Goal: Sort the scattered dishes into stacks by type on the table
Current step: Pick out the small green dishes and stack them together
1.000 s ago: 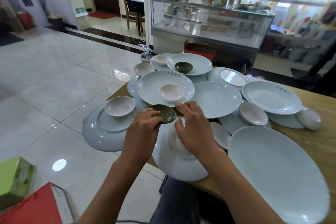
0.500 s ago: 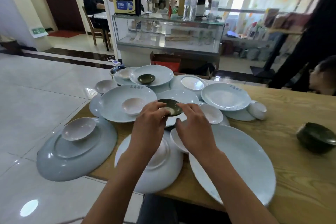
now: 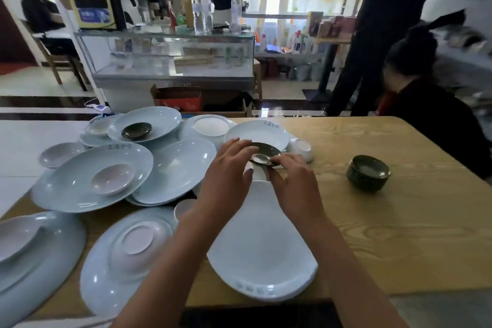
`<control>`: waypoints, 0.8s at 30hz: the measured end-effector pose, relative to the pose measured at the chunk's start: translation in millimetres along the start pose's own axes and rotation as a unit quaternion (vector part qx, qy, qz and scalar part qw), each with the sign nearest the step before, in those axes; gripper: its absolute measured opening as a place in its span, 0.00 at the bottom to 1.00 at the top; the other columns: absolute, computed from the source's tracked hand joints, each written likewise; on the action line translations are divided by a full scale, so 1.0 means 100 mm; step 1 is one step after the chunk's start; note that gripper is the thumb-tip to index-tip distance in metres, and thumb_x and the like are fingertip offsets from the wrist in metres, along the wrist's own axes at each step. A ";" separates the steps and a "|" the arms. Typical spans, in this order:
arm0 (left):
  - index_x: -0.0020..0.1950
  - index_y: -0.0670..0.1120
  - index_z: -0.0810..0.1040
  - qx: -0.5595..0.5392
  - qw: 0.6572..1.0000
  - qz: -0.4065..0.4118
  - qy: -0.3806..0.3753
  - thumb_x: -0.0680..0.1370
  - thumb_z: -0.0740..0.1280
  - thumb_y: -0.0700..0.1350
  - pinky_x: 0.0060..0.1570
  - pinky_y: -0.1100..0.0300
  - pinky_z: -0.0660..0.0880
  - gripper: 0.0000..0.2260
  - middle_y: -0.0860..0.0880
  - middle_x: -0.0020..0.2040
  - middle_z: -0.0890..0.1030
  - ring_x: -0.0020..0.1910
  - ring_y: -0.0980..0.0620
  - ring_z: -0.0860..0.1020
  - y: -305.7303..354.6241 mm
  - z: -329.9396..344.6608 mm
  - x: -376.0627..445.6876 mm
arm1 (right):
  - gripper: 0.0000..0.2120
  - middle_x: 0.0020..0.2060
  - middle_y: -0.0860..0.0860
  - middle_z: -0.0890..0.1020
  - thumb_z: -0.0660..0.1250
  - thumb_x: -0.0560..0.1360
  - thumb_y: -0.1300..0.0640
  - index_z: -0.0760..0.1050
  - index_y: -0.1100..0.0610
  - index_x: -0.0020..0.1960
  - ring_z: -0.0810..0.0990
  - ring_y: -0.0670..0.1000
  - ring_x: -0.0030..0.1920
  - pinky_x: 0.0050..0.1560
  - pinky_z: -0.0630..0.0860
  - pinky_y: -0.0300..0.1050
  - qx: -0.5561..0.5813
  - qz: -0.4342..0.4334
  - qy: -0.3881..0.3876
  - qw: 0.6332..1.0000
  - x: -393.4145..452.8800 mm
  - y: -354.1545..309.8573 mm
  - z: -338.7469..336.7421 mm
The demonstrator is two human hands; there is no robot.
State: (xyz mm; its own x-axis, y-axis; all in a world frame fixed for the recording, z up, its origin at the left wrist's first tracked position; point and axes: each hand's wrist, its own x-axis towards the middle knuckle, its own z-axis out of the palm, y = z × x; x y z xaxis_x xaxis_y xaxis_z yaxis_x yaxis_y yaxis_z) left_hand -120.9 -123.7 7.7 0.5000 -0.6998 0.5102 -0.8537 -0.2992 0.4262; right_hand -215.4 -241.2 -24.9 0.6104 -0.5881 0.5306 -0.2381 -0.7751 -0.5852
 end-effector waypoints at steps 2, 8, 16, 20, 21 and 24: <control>0.69 0.49 0.72 0.008 1.000 -0.001 -0.026 0.75 0.70 0.38 0.70 0.54 0.62 0.23 0.50 0.72 0.69 0.74 0.51 0.61 0.13 0.11 0.07 | 0.10 0.52 0.52 0.80 0.69 0.76 0.59 0.80 0.57 0.57 0.77 0.48 0.49 0.48 0.67 0.33 -0.014 0.039 0.013 0.999 0.03 0.21 -0.15; 0.73 0.49 0.66 0.019 0.996 0.030 -0.084 0.77 0.68 0.43 0.73 0.53 0.57 0.26 0.49 0.75 0.64 0.76 0.49 0.56 0.42 0.46 0.23 | 0.11 0.55 0.54 0.77 0.69 0.75 0.60 0.80 0.58 0.57 0.78 0.53 0.53 0.52 0.67 0.38 -0.051 0.155 0.058 0.985 0.04 0.92 -0.58; 0.75 0.53 0.62 0.037 0.986 0.074 -0.145 0.78 0.66 0.48 0.74 0.52 0.55 0.26 0.51 0.76 0.62 0.76 0.49 0.54 0.58 0.71 0.33 | 0.10 0.58 0.55 0.74 0.67 0.76 0.56 0.79 0.54 0.57 0.74 0.56 0.57 0.53 0.74 0.48 -0.162 0.269 0.102 0.944 -0.04 1.43 -0.86; 0.75 0.52 0.62 0.041 0.982 0.087 -0.161 0.78 0.65 0.49 0.74 0.50 0.56 0.26 0.51 0.76 0.62 0.76 0.49 0.54 0.63 0.77 0.37 | 0.11 0.57 0.55 0.74 0.66 0.77 0.55 0.79 0.54 0.57 0.73 0.56 0.58 0.52 0.72 0.46 -0.165 0.279 0.103 0.940 -0.04 1.48 -0.91; 0.75 0.52 0.63 0.039 0.982 0.087 -0.165 0.78 0.65 0.49 0.74 0.49 0.56 0.26 0.51 0.76 0.62 0.76 0.49 0.54 0.65 0.79 0.37 | 0.11 0.58 0.55 0.74 0.66 0.77 0.54 0.79 0.54 0.58 0.73 0.57 0.59 0.53 0.72 0.46 -0.163 0.281 0.100 0.940 -0.03 1.49 -0.92; 0.75 0.52 0.63 0.045 0.978 0.098 -0.177 0.79 0.64 0.50 0.74 0.48 0.55 0.25 0.51 0.76 0.61 0.77 0.49 0.53 0.71 0.85 0.38 | 0.14 0.61 0.57 0.73 0.65 0.77 0.53 0.78 0.55 0.61 0.72 0.58 0.60 0.56 0.71 0.47 -0.156 0.295 0.089 0.939 0.00 1.51 -0.93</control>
State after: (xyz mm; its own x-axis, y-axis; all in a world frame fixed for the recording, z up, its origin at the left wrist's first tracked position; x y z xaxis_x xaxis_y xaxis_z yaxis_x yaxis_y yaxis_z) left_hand -174.9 -226.3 -6.1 0.2577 -0.9256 0.2772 -0.9451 -0.1819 0.2714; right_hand -322.0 -379.7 -56.8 0.1748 -0.9438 0.2805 -0.7211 -0.3167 -0.6163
